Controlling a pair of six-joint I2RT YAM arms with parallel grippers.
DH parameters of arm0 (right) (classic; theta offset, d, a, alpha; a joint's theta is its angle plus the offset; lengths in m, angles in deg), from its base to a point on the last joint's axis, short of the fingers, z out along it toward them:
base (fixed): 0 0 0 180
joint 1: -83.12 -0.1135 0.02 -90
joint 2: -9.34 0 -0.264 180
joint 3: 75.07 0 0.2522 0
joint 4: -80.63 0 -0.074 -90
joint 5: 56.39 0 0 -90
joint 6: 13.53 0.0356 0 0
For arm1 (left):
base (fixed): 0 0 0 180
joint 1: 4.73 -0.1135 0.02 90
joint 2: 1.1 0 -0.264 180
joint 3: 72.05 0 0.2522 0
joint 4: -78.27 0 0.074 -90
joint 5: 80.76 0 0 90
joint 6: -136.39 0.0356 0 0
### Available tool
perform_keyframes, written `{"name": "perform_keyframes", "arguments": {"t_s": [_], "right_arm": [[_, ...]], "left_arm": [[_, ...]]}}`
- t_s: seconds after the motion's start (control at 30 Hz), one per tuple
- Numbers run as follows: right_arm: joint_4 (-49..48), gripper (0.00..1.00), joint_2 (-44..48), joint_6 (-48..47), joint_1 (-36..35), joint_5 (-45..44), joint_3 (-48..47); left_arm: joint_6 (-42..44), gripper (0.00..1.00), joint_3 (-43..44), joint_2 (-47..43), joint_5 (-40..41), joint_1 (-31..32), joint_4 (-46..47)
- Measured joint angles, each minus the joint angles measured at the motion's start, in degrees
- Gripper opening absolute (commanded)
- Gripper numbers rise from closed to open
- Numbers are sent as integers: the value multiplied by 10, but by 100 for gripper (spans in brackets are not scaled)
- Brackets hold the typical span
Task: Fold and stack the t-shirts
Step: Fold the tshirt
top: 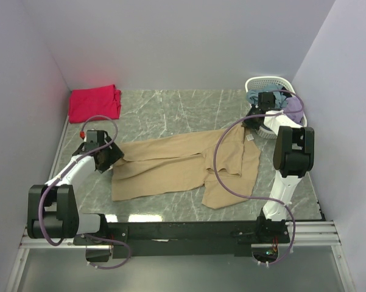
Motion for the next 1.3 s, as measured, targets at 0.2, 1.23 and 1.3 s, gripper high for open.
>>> {"name": "perform_keyframes", "arguments": {"t_s": [0.2, 1.23, 1.3], "right_arm": [[0, 1, 0, 0, 0, 1, 0], [1, 2, 0, -4, 0, 5, 0], [2, 2, -1, -4, 1, 5, 0]], "left_arm": [[-1, 71, -16, 0, -2, 0, 15], [13, 1, -18, 3, 1, 0, 103], [14, 1, -14, -15, -6, 0, 102]]}}
